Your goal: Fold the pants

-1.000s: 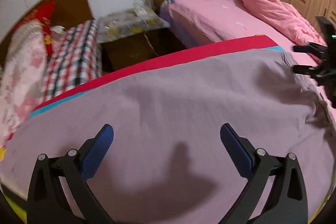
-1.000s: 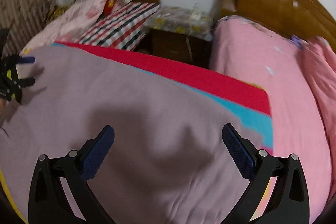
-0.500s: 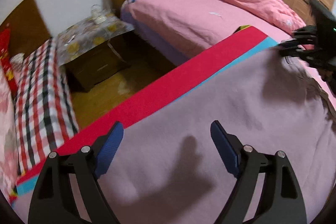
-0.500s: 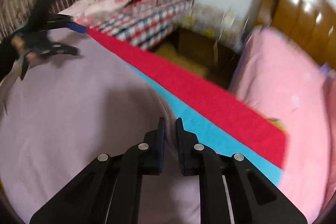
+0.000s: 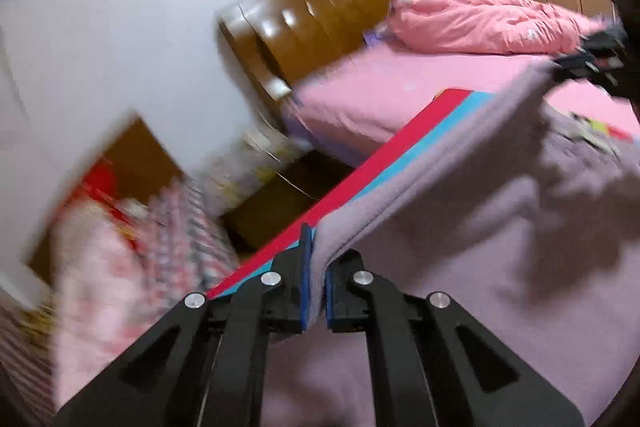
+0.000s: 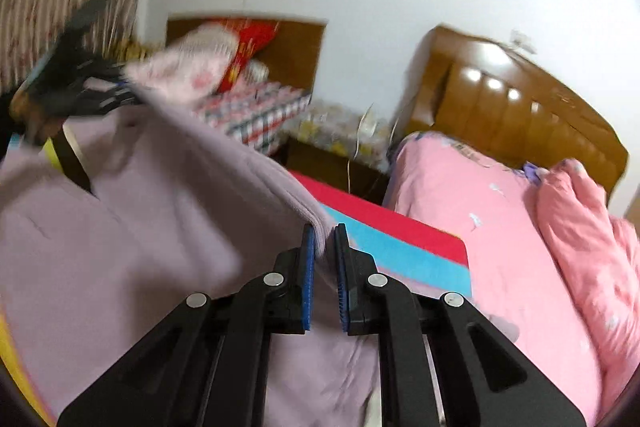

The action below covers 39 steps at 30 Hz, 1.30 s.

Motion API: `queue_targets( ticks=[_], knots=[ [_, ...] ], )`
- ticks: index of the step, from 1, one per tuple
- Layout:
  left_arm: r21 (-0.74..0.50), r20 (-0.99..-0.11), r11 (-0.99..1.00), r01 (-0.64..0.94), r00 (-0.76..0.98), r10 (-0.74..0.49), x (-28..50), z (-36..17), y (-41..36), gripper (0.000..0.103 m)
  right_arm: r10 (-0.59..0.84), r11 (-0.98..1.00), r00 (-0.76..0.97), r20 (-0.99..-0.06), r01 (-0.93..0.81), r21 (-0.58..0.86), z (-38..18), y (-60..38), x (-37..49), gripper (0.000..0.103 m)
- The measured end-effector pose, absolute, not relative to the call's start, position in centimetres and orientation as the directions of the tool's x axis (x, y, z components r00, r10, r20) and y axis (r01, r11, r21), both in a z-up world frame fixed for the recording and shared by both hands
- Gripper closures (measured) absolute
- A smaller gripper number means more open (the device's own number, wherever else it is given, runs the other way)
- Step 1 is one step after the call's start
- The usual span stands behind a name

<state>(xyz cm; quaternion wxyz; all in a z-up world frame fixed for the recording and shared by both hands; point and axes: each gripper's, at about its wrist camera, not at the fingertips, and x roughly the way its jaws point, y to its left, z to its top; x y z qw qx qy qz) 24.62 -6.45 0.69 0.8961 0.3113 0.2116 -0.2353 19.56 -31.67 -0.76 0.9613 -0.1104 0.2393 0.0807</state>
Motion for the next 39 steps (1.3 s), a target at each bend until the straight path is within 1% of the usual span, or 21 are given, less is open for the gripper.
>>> queue_targets(
  ticks=[1,2,3,4,5,6,7,8,9,11,15,18,19,21,24,25,28,32,35,37,39],
  knots=[
    [0.453,-0.553,0.695,0.558,0.787,-0.271,21.1,-0.4,-6.1,0.092,0.090,0.967,0.849,-0.520,-0.201,-0.159,-1.9,-31.2,18.0,0.088],
    [0.417,-0.611,0.708,0.570,0.752,-0.246,17.3,-2.9,-5.8,0.086,0.087,0.969,0.800,-0.594,-0.206,-0.136,-3.8,-30.8,16.6,0.082],
    [0.381,-0.651,0.723,0.576,0.723,-0.233,15.6,-4.8,-5.6,0.085,0.062,0.973,0.733,-0.677,-0.196,-0.124,-6.4,-30.5,15.1,0.064],
    [0.315,-0.719,0.741,0.593,0.659,-0.222,14.0,-7.3,-5.2,0.085,0.006,0.978,0.706,-0.708,-0.152,-0.143,-8.5,-30.3,13.3,0.047],
    [0.225,-0.776,0.773,0.593,0.589,-0.226,12.3,-9.8,-4.5,0.084,-0.020,0.981,0.700,-0.713,-0.125,-0.151,-9.5,-30.3,11.9,0.043],
    [0.151,-0.791,0.802,0.577,0.558,-0.252,11.2,-10.7,-3.8,0.081,-0.013,0.991,0.700,-0.714,-0.087,-0.103,-10.2,-30.6,9.6,0.041],
    [0.087,-0.791,0.830,0.550,0.545,-0.278,10.6,-11.1,-3.1,0.076,0.005,0.997,0.707,-0.707,-0.055,-0.047,-10.2,-30.8,8.5,0.035],
    [0.042,-0.789,0.851,0.523,0.540,-0.293,10.5,-11.3,-2.3,0.060,0.036,0.998,0.733,-0.679,0.002,0.056,-9.9,-31.6,6.7,0.031],
    [-0.037,-0.775,0.871,0.490,0.536,-0.334,10.3,-11.1,-1.3,0.052,0.060,0.992,0.757,-0.650,0.027,0.123,-9.6,-31.9,5.5,0.028],
    [-0.146,-0.753,0.869,0.473,0.517,-0.407,10.6,-10.4,0.0,0.048,0.085,0.976,0.794,-0.602,0.055,0.210,-9.1,-32.5,4.0,0.028],
    [-0.235,-0.709,0.866,0.442,0.532,-0.463,11.3,-8.9,1.1,0.043,0.052,0.951,0.809,-0.585,0.139,0.276,-8.6,-34.0,4.1,0.028],
    [-0.355,-0.675,0.841,0.408,0.511,-0.533,12.0,-8.7,2.4,0.035,0.057,0.919,0.830,-0.555,0.173,0.355,-8.5,-35.3,3.0,0.028],
    [-0.374,-0.670,0.837,0.400,0.507,-0.542,12.0,-8.7,2.6,0.035,0.063,0.908,0.836,-0.545,0.178,0.379,-8.4,-35.6,3.0,0.028],
    [-0.384,-0.663,0.841,0.382,0.519,-0.539,11.6,-9.0,3.0,0.034,0.070,0.895,0.840,-0.538,0.185,0.405,-8.3,-36.0,2.3,0.028],
    [-0.397,-0.664,0.847,0.354,0.526,-0.531,11.2,-9.5,4.2,0.028,0.075,0.882,0.830,-0.553,0.204,0.426,-8.4,-37.1,3.6,0.028],
    [-0.401,-0.664,0.849,0.345,0.529,-0.529,11.2,-9.6,4.7,0.027,0.077,0.875,0.828,-0.555,0.211,0.436,-8.4,-37.5,3.9,0.028],
    [-0.427,-0.654,0.849,0.312,0.542,-0.528,10.9,-9.8,6.3,0.023,0.112,0.833,0.831,-0.544,0.220,0.508,-8.5,-39.1,5.9,0.028],
    [-0.476,-0.643,0.845,0.245,0.559,-0.524,11.3,-10.1,9.0,0.022,0.146,0.799,0.798,-0.585,0.254,0.545,-9.3,-40.7,9.4,0.028],
    [-0.509,-0.636,0.836,0.202,0.566,-0.524,11.4,-10.4,10.5,0.021,0.177,0.758,0.731,-0.659,0.326,0.565,-10.7,-42.1,12.2,0.028],
    [-0.509,-0.636,0.840,0.186,0.577,-0.513,11.4,-10.4,11.1,0.021,0.191,0.744,0.708,-0.680,0.347,0.571,-11.1,-42.6,13.3,0.029],
    [-0.507,-0.636,0.845,0.168,0.590,-0.498,11.5,-10.4,11.4,0.021,0.187,0.738,0.713,-0.676,0.352,0.576,-11.3,-43.0,14.0,0.030]
  ],
)
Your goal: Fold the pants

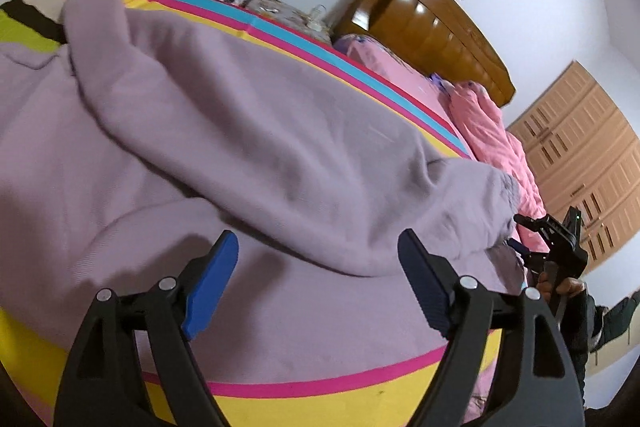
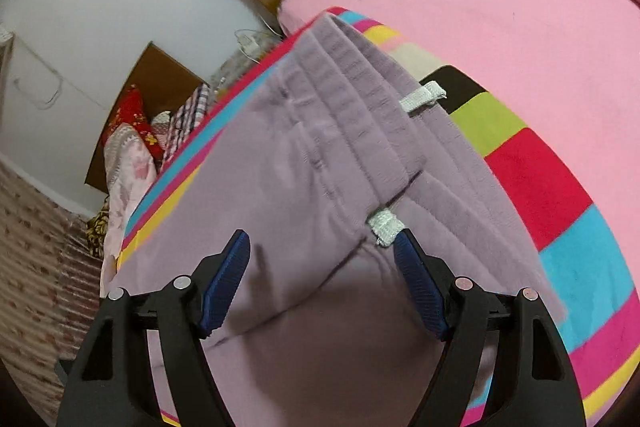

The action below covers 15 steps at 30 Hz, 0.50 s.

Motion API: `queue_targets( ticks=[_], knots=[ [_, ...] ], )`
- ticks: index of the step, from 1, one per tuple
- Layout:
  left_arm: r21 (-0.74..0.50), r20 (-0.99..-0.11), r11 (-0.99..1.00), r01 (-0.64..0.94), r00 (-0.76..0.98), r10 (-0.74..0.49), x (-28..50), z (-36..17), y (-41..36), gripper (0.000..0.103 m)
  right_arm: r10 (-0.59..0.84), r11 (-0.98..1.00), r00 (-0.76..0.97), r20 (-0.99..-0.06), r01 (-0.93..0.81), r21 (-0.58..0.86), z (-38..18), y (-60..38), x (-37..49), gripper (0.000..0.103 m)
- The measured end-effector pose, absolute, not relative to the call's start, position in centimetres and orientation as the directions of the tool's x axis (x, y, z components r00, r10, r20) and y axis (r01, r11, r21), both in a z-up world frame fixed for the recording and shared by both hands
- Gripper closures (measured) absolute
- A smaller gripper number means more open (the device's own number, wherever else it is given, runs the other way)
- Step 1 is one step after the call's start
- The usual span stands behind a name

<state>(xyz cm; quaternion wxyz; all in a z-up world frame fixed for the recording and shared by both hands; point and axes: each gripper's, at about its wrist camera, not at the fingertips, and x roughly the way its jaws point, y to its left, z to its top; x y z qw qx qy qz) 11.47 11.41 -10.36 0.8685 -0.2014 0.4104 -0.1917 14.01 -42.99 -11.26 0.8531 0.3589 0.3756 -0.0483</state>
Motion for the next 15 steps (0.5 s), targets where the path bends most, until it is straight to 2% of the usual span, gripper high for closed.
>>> queue_targets(
  ticks=[6,11,13,15],
  knots=[
    [-0.524,-0.651,0.843,0.121,0.582,-0.488,12.1,-11.1,12.5,0.021,0.196,0.702,0.746,-0.636,0.346,0.623,-11.6,-44.3,15.1,0.032],
    [-0.542,-0.641,0.832,0.118,0.583,-0.500,12.1,-11.4,12.8,0.021,0.147,0.704,0.748,-0.648,0.381,0.599,-12.4,-45.0,14.6,0.074],
    [-0.551,-0.637,0.827,0.108,0.586,-0.501,12.2,-11.5,13.0,0.021,0.150,0.696,0.771,-0.619,0.363,0.620,-12.6,-45.0,13.9,0.080],
    [-0.575,-0.630,0.813,0.089,0.586,-0.510,12.4,-11.5,13.3,0.021,0.130,0.708,0.782,-0.610,0.358,0.609,-12.5,-44.8,13.3,0.081]
  ],
)
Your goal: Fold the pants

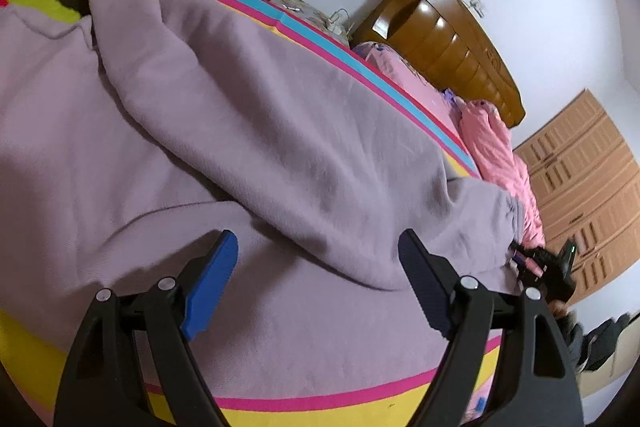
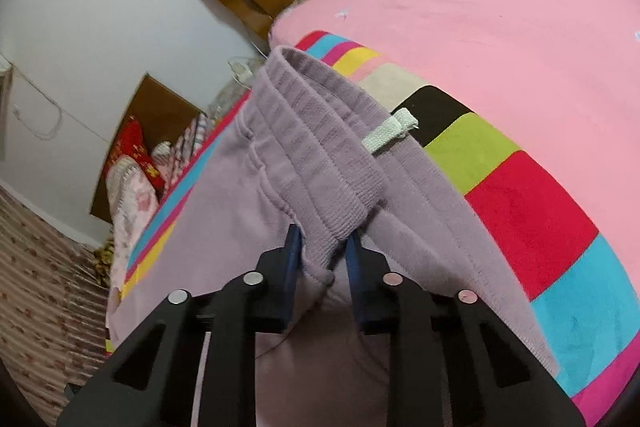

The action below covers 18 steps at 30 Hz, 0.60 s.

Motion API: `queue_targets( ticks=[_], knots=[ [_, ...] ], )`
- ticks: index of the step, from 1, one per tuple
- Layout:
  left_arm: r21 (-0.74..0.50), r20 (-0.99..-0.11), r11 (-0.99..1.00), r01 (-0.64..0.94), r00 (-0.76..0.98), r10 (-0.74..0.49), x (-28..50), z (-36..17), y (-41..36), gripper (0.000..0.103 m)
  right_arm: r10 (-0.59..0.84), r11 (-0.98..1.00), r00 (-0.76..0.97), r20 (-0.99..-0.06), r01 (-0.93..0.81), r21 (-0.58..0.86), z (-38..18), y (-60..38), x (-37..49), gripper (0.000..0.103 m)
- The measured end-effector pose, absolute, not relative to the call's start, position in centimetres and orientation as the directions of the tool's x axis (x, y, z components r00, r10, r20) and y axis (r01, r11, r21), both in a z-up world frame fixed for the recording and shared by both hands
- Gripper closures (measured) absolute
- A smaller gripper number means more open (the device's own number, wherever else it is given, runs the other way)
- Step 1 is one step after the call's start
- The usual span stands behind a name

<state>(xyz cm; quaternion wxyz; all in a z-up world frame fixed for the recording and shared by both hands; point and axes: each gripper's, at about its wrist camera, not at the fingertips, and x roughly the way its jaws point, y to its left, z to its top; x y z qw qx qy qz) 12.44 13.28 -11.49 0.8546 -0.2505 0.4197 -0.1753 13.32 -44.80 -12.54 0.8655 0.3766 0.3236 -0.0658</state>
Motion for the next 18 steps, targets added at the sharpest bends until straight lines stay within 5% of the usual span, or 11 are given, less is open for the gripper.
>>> queue_targets(
  ticks=[6,13,16,18],
  knots=[
    [-0.652,-0.633,0.757,-0.040,0.579,-0.514,14.1,-11.6,14.6,0.021,0.113,0.714,0.793,-0.599,0.354,0.604,-12.3,-44.6,13.0,0.081],
    [-0.604,-0.712,0.779,-0.167,0.551,-0.434,16.1,-11.0,13.4,0.024,0.127,0.707,0.797,-0.591,0.345,0.617,-12.4,-44.6,13.2,0.081],
    [-0.555,-0.736,0.815,-0.167,0.555,-0.387,16.5,-11.4,12.9,0.097,0.133,0.712,0.797,-0.589,0.336,0.616,-12.5,-44.7,13.2,0.081],
    [-0.609,-0.707,0.774,-0.170,0.560,-0.433,16.7,-12.5,13.6,0.097,0.143,0.707,0.796,-0.588,0.334,0.623,-12.3,-44.9,13.2,0.081]
  ],
)
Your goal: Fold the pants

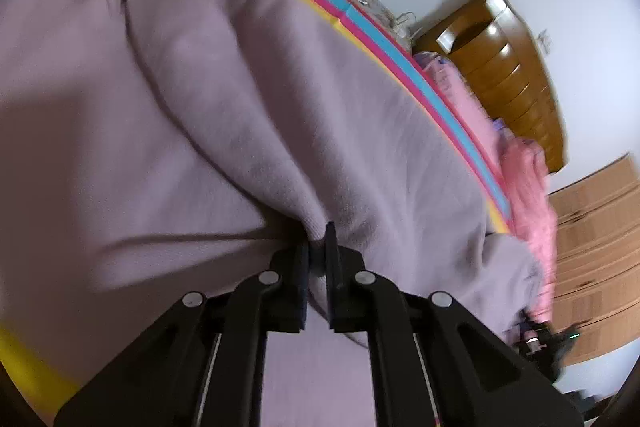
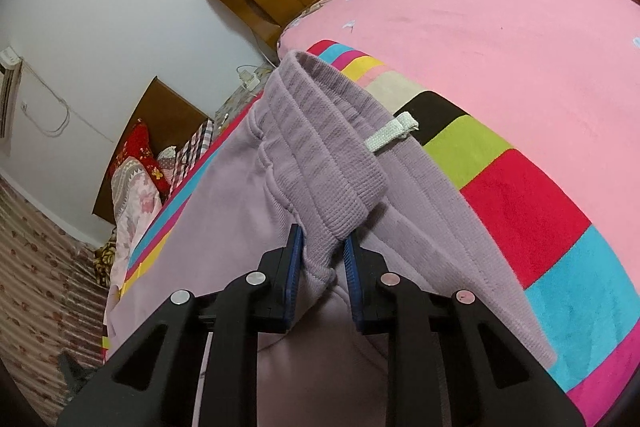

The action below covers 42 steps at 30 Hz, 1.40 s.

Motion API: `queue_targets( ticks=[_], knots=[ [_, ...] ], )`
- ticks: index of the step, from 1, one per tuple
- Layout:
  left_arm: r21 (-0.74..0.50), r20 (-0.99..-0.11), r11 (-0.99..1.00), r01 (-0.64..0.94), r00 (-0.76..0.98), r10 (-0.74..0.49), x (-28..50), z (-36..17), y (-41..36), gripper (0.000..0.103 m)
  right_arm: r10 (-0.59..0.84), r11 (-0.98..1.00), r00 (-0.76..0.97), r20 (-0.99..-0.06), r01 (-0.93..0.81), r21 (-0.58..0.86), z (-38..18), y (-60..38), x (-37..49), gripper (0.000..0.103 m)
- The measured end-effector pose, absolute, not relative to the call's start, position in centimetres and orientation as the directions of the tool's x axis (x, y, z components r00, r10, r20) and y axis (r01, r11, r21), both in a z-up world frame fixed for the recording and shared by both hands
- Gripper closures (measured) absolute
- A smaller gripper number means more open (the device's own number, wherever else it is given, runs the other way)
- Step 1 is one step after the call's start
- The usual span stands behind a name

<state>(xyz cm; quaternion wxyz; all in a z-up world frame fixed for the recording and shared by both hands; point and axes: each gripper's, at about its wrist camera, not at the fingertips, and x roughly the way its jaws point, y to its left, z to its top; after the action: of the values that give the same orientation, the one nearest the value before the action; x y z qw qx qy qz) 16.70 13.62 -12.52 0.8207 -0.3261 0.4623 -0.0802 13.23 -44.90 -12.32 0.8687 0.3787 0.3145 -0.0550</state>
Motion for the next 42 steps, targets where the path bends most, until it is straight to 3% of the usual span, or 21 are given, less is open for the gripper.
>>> queue_targets(
  ticks=[5,7,12,15,18,21,22,23,24,25,26,27,28,30,33,36,38,40,42],
  knots=[
    [-0.674,-0.590,0.738,-0.041,0.630,-0.504,16.4,-9.3,13.8,0.097,0.157,0.730,0.809,-0.566,0.290,0.619,-9.7,-45.2,13.4,0.081],
    [-0.681,-0.521,0.731,0.055,0.665,-0.535,16.8,-6.1,13.8,0.097,0.168,0.733,0.823,-0.543,0.265,0.627,-8.3,-45.4,13.6,0.086],
    [-0.677,-0.388,0.706,0.209,0.714,-0.583,16.4,1.0,14.2,0.097,0.160,0.733,0.889,-0.429,0.184,0.655,-3.3,-45.2,12.2,0.090],
    [-0.697,-0.335,0.676,0.239,0.725,-0.602,13.7,2.4,15.5,0.097,0.164,0.722,0.913,-0.373,0.146,0.676,-2.4,-44.8,8.8,0.090],
    [-0.699,-0.428,0.698,0.154,0.692,-0.581,11.4,-1.9,16.6,0.097,0.157,0.679,0.896,-0.416,0.208,0.704,-5.7,-45.1,5.5,0.090],
    [-0.714,-0.568,0.701,0.010,0.578,-0.586,10.9,-9.1,16.5,0.096,0.145,0.645,0.810,-0.568,0.357,0.675,-12.2,-45.4,4.0,0.090],
    [-0.699,-0.614,0.715,-0.031,0.539,-0.576,10.8,-11.3,16.0,0.094,0.163,0.610,0.797,-0.581,0.382,0.695,-14.3,-45.8,3.6,0.090],
    [-0.683,-0.639,0.728,-0.052,0.525,-0.562,10.9,-12.3,15.8,0.088,0.168,0.593,0.829,-0.534,0.348,0.726,-14.7,-45.9,3.0,0.090],
    [-0.691,-0.622,0.721,-0.046,0.546,-0.561,10.7,-12.9,15.6,0.083,0.170,0.596,0.840,-0.516,0.329,0.733,-14.6,-46.1,2.8,0.089],
    [-0.702,-0.604,0.711,-0.034,0.557,-0.570,10.6,-12.6,15.4,0.079,0.168,0.606,0.835,-0.524,0.332,0.723,-14.3,-46.1,2.8,0.083],
    [-0.711,-0.595,0.703,-0.027,0.557,-0.580,10.7,-12.4,15.2,0.063,0.158,0.623,0.829,-0.536,0.338,0.706,-13.7,-45.9,3.0,0.079],
    [-0.737,-0.560,0.676,-0.003,0.563,-0.608,10.7,-11.9,14.8,0.043,0.152,0.645,0.826,-0.543,0.333,0.687,-13.1,-45.5,3.1,0.065],
    [-0.754,-0.529,0.656,0.024,0.569,-0.629,10.6,-11.4,14.5,0.035,0.150,0.668,0.828,-0.541,0.318,0.673,-12.5,-45.1,3.2,0.041],
    [-0.730,-0.542,0.682,0.041,0.574,-0.614,10.5,-10.8,13.6,0.030,0.129,0.706,0.835,-0.535,0.302,0.641,-11.8,-44.5,3.2,0.026],
    [-0.673,-0.590,0.739,0.033,0.578,-0.563,10.2,-10.8,12.2,0.031,0.140,0.719,0.796,-0.589,0.328,0.613,-12.3,-43.8,4.1,0.038],
    [-0.650,-0.604,0.759,0.042,0.578,-0.549,9.9,-10.6,11.6,0.031,0.136,0.742,0.777,-0.614,0.331,0.583,-12.6,-43.9,4.4,0.042],
    [-0.660,-0.600,0.750,0.035,0.577,-0.554,10.0,-10.7,11.8,0.031,0.131,0.752,0.770,-0.625,0.333,0.568,-12.3,-44.2,4.6,0.046],
    [-0.678,-0.591,0.734,0.022,0.576,-0.564,9.7,-10.9,12.4,0.031,0.114,0.758,0.775,-0.621,0.337,0.559,-12.0,-44.6,4.6,0.055],
    [-0.689,-0.584,0.725,0.020,0.577,-0.570,9.5,-11.4,13.5,0.031,0.124,0.742,0.772,-0.623,0.345,0.575,-12.3,-45.0,4.8,0.057]
  ],
)
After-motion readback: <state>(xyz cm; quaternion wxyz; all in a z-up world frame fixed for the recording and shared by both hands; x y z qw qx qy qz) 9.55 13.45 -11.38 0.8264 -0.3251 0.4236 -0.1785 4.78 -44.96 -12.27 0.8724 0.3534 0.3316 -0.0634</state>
